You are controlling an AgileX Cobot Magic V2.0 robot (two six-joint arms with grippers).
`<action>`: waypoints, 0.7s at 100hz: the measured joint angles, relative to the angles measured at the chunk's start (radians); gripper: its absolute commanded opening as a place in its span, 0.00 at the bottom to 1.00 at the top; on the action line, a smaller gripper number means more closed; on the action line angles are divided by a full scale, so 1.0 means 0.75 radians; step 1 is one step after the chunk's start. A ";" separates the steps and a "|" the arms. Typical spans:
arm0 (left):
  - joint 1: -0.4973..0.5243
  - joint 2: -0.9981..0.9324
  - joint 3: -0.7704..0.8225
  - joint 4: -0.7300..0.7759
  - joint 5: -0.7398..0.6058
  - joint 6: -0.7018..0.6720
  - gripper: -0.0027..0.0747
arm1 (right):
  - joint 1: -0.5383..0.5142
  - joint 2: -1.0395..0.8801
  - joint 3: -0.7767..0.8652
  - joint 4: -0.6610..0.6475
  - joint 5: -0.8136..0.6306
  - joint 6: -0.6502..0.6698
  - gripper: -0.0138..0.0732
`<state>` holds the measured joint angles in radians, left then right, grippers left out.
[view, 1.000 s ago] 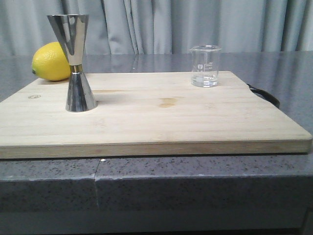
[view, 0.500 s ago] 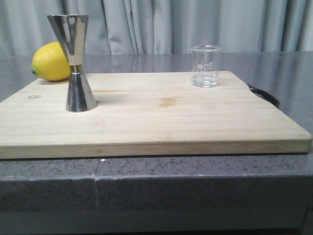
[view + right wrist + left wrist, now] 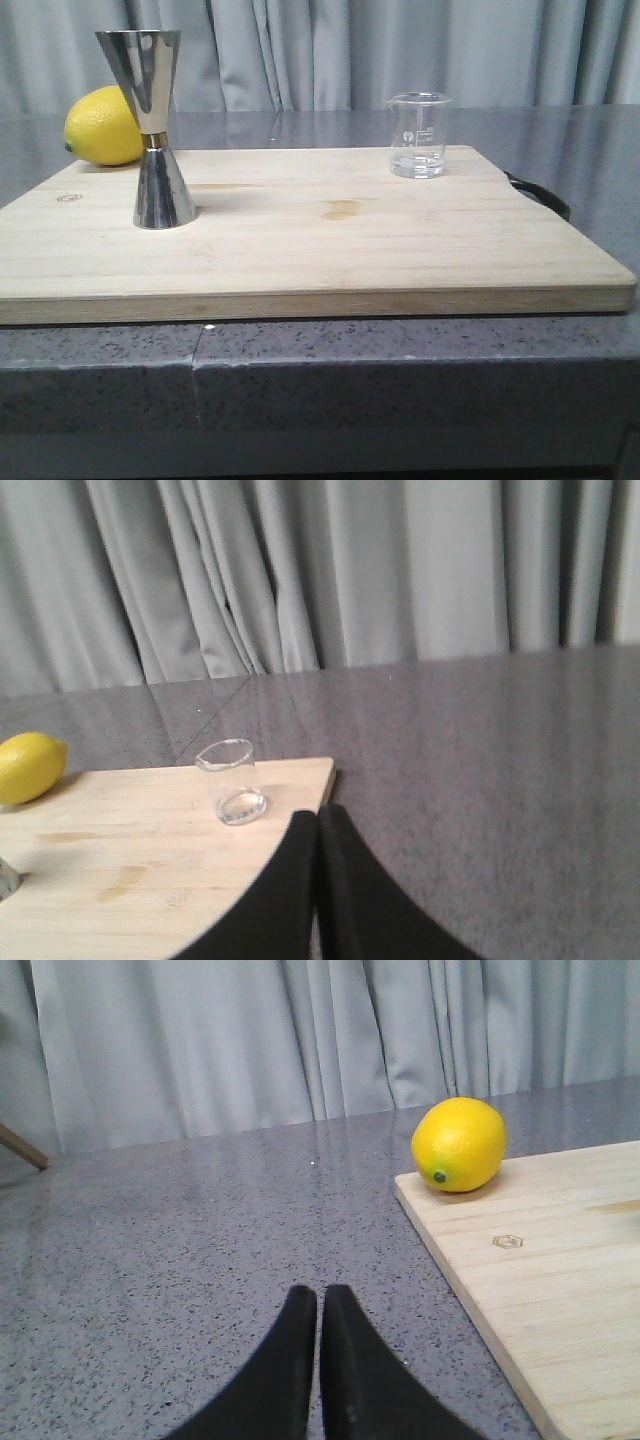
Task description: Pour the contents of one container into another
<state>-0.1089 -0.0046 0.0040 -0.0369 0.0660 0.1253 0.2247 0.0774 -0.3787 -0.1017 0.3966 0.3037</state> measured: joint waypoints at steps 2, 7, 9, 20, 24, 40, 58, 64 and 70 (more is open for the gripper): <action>0.000 0.000 0.000 0.000 0.000 0.000 0.01 | 0.000 0.000 0.019 -0.025 0.000 0.036 0.10; 0.000 0.000 0.000 0.000 0.000 0.000 0.01 | 0.000 0.000 0.062 -0.066 0.000 0.129 0.10; 0.000 0.000 0.000 0.000 0.000 0.000 0.01 | 0.000 0.000 0.081 -0.078 0.000 0.143 0.10; 0.000 0.000 0.000 0.000 0.000 0.000 0.01 | -0.028 0.000 0.173 -0.118 -0.022 0.195 0.10; 0.000 0.000 0.000 0.000 0.000 0.000 0.01 | -0.052 0.000 0.197 -0.125 -0.036 0.202 0.10; 0.000 0.000 0.000 0.000 0.003 0.000 0.01 | -0.169 -0.043 0.300 -0.124 -0.099 0.181 0.10; 0.000 0.000 0.000 0.000 0.006 0.000 0.01 | -0.237 -0.114 0.414 -0.078 -0.163 0.143 0.10; 0.000 0.000 0.000 0.000 0.009 0.000 0.01 | -0.240 -0.114 0.456 -0.047 -0.171 0.099 0.10; 0.000 0.000 0.000 0.000 0.011 0.000 0.01 | -0.242 -0.117 0.489 -0.030 -0.178 0.074 0.10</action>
<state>-0.1089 -0.0046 0.0040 -0.0369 0.0744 0.1253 0.0430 -0.0102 -0.0116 -0.1241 0.2633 0.3589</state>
